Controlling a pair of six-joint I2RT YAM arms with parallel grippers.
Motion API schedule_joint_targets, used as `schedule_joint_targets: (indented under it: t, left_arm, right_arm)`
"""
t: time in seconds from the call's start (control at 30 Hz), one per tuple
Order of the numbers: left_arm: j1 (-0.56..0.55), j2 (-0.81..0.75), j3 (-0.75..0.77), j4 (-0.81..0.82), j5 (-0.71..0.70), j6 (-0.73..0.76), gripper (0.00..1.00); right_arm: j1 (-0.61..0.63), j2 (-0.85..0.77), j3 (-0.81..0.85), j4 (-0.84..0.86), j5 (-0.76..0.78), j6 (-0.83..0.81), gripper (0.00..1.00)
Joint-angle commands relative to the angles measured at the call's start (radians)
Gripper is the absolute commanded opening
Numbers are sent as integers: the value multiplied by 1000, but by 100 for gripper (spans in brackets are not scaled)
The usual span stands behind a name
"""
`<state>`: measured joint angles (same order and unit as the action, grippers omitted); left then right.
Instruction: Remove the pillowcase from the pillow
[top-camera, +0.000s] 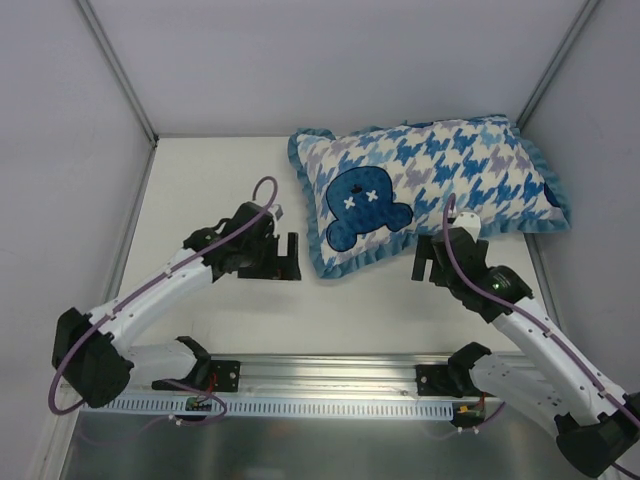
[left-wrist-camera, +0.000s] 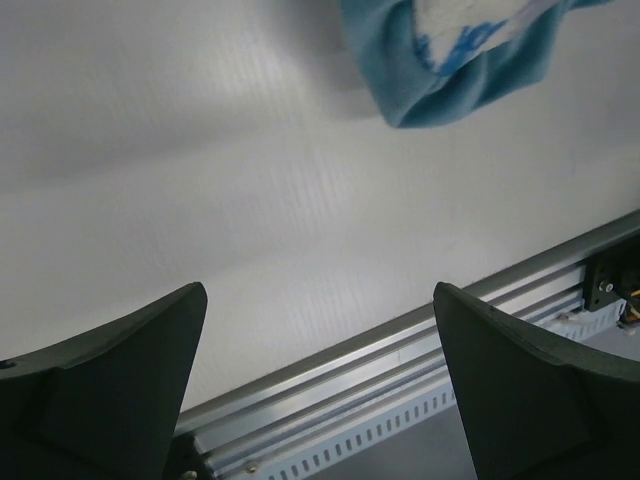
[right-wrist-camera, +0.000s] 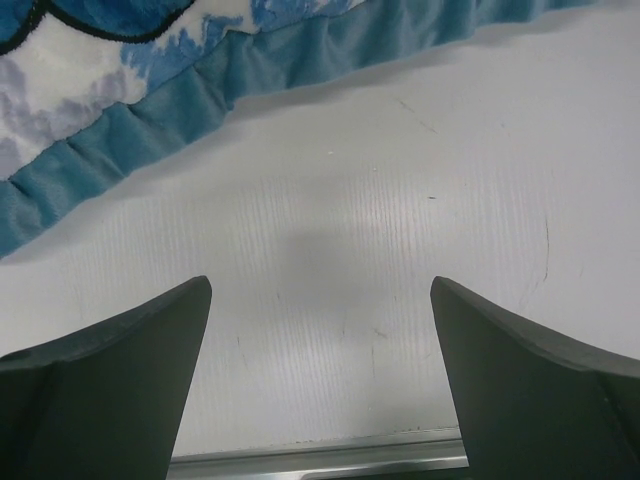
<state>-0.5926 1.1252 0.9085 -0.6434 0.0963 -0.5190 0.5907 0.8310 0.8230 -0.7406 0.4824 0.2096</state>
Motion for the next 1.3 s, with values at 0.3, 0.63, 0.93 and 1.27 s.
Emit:
schedule_joint_targets:
  t: [0.3, 0.63, 0.93, 1.27]
  left_arm:
    - [-102, 323, 104, 450, -29, -168, 99]
    - [-36, 519, 44, 810, 121, -328, 99]
    - [-41, 616, 72, 969, 233, -408, 64]
    - [20, 208, -55, 745, 117, -421, 0]
  right_arm:
    - [1, -73, 30, -66, 44, -10, 96]
    - [1, -130, 18, -108, 21, -3, 96]
    - [0, -164, -18, -128, -11, 25, 96]
    - [-2, -150, -5, -137, 42, 16, 96]
